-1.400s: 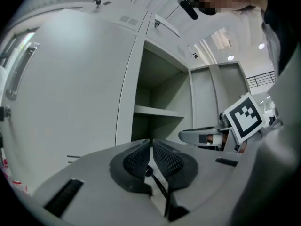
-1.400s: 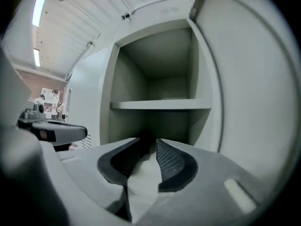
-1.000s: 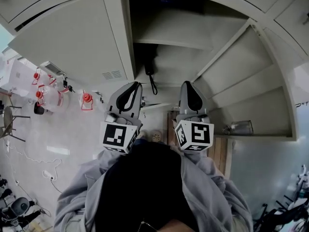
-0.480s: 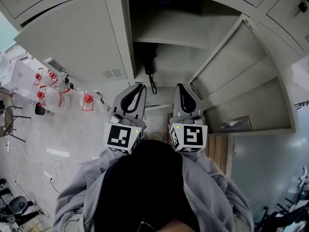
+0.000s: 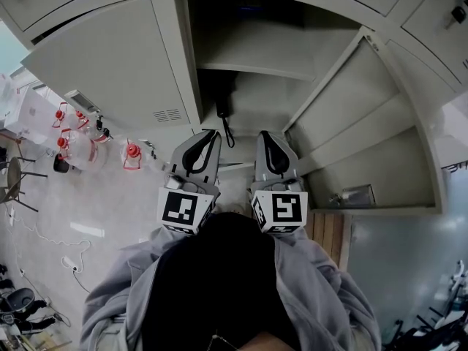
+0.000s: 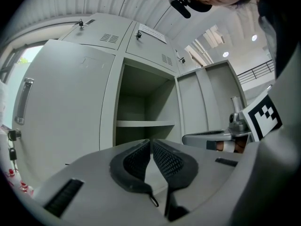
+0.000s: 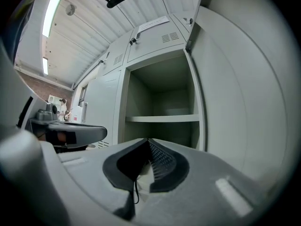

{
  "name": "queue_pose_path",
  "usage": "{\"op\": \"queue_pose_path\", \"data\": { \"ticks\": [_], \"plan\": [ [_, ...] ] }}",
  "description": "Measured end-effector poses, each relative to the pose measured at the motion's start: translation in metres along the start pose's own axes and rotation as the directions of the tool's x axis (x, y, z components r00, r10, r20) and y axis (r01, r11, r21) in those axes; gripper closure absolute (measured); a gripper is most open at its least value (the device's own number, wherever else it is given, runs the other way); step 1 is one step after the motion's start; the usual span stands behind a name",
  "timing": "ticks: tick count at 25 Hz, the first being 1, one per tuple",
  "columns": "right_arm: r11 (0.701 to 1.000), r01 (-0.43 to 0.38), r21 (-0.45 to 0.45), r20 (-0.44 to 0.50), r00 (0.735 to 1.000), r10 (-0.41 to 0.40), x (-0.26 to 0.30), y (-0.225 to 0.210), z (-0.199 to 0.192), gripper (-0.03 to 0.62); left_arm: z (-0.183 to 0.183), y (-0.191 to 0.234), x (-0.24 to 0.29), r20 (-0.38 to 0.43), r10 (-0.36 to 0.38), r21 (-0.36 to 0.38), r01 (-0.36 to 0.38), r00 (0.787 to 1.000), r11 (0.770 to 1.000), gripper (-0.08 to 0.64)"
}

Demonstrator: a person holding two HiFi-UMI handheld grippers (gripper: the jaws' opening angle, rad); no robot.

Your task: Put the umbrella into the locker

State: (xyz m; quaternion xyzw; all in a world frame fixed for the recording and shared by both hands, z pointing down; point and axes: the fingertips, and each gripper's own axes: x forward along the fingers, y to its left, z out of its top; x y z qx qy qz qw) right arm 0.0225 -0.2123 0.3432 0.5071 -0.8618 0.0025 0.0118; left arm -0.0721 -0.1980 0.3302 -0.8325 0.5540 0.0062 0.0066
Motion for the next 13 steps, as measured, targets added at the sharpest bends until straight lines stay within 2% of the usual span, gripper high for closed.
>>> {"op": "queue_pose_path", "data": {
  "ticks": [13],
  "plan": [
    [0.998,-0.068,-0.006,0.000,0.998,0.068,-0.002,-0.016,-0.016,0.589,-0.018,-0.021,0.009,-0.003,0.040,-0.027,-0.040,0.999,0.999,0.543]
  ]
}}
